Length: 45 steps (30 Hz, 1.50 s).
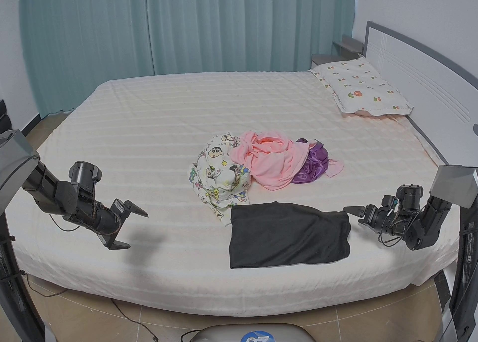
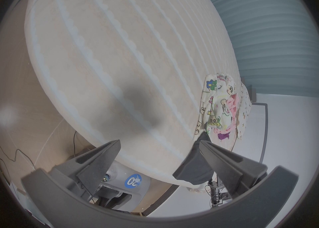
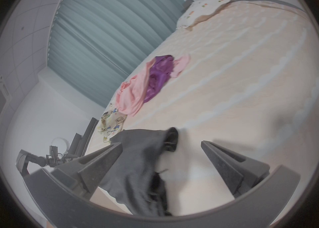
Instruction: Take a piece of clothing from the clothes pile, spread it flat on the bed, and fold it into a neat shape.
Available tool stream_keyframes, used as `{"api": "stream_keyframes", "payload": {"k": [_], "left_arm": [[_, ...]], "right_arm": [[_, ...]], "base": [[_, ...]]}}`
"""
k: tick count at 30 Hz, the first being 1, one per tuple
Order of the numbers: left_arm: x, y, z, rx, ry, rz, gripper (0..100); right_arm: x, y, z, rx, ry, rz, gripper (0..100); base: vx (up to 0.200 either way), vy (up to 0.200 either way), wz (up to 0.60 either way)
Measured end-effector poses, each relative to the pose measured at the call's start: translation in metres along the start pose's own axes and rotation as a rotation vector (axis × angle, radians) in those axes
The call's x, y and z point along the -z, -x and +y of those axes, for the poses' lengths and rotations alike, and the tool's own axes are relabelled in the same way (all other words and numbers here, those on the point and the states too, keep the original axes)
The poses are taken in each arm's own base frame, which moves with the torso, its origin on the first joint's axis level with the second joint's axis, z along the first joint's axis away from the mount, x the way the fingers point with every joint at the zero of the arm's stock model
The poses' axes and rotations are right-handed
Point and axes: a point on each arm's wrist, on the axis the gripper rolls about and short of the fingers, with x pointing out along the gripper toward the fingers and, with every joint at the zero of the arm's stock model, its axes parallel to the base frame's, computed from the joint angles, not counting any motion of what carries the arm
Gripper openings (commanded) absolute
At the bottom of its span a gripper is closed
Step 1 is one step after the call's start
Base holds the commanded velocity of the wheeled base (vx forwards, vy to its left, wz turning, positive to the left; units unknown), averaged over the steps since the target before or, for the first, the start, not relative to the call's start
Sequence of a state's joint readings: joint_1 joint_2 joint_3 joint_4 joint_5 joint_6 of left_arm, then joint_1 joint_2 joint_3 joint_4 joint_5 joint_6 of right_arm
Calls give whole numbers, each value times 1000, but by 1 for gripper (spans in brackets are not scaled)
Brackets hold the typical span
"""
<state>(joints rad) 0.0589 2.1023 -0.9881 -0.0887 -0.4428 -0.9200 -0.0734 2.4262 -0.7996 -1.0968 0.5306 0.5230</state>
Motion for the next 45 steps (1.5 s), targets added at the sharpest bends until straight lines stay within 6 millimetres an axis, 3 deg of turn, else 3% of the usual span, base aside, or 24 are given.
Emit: {"api": "stream_keyframes", "payload": {"k": [7, 17, 26, 41, 42, 45], "left_arm": [[1, 0, 1, -8, -1, -5, 100], [4, -8, -3, -62, -9, -59, 100], [5, -11, -3, -67, -13, -53, 100], [5, -12, -3, -68, -11, -54, 100], [5, -12, -3, -68, -11, -54, 100], [5, -12, -3, -68, -11, -54, 100]], "right_arm": [[1, -6, 0, 15, -70, 15, 100], [17, -18, 29, -26, -132, 61, 100], [37, -26, 58, -59, -146, 125, 100], [59, -39, 86, -93, -106, 184, 100], [60, -39, 87, -95, -105, 187, 0], [62, -39, 89, -96, -103, 197, 0]], "base": [[0, -57, 0], [0, 0, 0], [133, -67, 0], [0, 0, 0], [0, 0, 0], [0, 0, 0]]}}
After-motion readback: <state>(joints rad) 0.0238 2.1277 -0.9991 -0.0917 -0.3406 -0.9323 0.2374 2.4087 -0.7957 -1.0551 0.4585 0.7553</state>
